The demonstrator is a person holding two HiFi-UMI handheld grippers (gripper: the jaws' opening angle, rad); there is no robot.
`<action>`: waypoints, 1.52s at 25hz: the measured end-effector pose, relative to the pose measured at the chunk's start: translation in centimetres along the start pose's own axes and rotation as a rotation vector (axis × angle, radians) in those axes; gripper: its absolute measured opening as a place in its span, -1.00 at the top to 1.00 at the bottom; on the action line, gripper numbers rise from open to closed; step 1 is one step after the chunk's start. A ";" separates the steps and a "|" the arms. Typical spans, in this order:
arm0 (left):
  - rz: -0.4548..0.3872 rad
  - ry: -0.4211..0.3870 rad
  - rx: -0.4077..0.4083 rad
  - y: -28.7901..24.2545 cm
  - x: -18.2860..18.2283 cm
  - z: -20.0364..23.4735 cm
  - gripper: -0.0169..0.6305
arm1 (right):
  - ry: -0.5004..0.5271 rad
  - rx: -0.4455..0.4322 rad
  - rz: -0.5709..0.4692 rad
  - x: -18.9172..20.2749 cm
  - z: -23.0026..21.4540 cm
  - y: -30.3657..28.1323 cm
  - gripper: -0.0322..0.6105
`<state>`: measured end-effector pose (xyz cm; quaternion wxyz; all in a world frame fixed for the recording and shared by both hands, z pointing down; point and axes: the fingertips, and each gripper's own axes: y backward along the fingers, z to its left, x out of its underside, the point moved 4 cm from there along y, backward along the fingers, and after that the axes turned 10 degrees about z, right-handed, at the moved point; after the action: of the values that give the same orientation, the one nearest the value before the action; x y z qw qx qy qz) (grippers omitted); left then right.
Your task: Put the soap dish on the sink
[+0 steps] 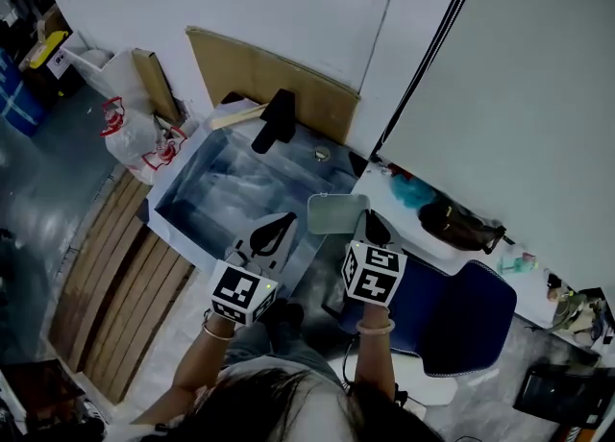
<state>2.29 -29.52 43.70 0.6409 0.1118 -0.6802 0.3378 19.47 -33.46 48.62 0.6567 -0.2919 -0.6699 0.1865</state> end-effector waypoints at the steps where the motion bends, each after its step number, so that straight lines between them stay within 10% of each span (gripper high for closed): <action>1: 0.003 0.001 -0.003 -0.3 0.0 0.2 0.91 | 0.005 0.000 0.006 -0.1 -0.1 -0.5 0.81; 38: 0.120 0.023 0.061 -9.6 3.2 7.3 0.91 | 0.116 0.032 0.162 -0.7 -2.2 -17.2 0.81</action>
<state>1.62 -40.15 50.08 0.6236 0.0865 -0.6675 0.3974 19.14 -47.27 59.16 0.6816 -0.3450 -0.6019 0.2325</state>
